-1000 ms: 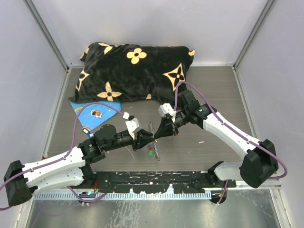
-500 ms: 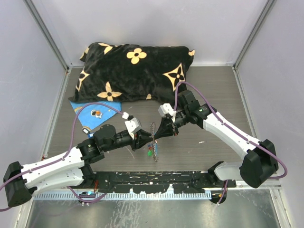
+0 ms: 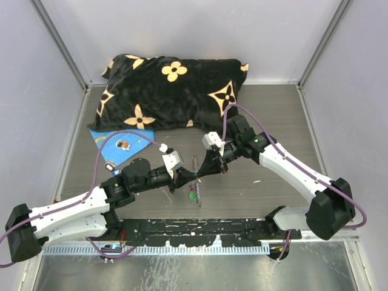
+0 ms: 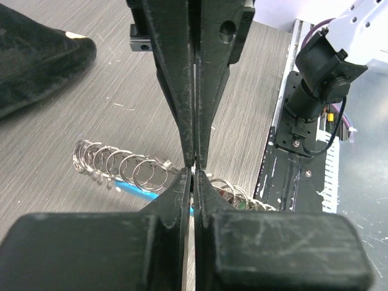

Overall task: Remove the keys from the keyring
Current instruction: Remove the key from the keyring.

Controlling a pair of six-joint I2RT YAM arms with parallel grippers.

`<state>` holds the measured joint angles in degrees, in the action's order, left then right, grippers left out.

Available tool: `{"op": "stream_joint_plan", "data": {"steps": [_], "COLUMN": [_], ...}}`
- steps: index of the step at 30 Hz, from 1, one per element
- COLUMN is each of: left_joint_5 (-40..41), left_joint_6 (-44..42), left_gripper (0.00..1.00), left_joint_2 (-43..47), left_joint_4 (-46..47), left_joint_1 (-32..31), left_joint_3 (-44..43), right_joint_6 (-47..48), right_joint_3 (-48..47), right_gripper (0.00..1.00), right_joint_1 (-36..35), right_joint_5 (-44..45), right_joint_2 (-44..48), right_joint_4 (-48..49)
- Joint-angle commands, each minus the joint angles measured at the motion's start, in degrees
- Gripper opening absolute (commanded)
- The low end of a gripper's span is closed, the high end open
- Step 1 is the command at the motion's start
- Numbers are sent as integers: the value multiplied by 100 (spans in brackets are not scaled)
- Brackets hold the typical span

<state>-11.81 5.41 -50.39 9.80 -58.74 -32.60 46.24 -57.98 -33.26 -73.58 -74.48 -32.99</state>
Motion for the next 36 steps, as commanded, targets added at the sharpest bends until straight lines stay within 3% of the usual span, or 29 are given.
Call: {"op": "stream_joint_plan", "data": {"steps": [1,4,8,12,16,23,36], "left_joint_5": [-130,-163,-80,-21,106,416,835], "left_joint_6": [-56,-98,-141,-171,-144,87,301], "left_gripper": [0,0,0,0,0,0,0], "left_joint_2": [31,54,224,400,476,631,675], "left_joint_4": [325,287,285,311,332,632,1029], "left_joint_1": [11,12,12,12,7,11,11], "left_joint_3": [-282,-254,-153,-74,-65,36,93], "right_joint_6": [-14,-68,-252,-2,572,767,-279], "right_joint_3": [-256,-261,-346,-520,-536,-199,156], "right_gripper": [1,1,26,37,39,38,48], "right_joint_1": [-5,-6,153,432,491,325,13], "right_joint_5": [-349,-326,-410,-425,-186,-48,449], "right_joint_2": [191,197,248,348,405,322,289], "right_joint_4": [151,165,150,-263,-753,-580,640]}}
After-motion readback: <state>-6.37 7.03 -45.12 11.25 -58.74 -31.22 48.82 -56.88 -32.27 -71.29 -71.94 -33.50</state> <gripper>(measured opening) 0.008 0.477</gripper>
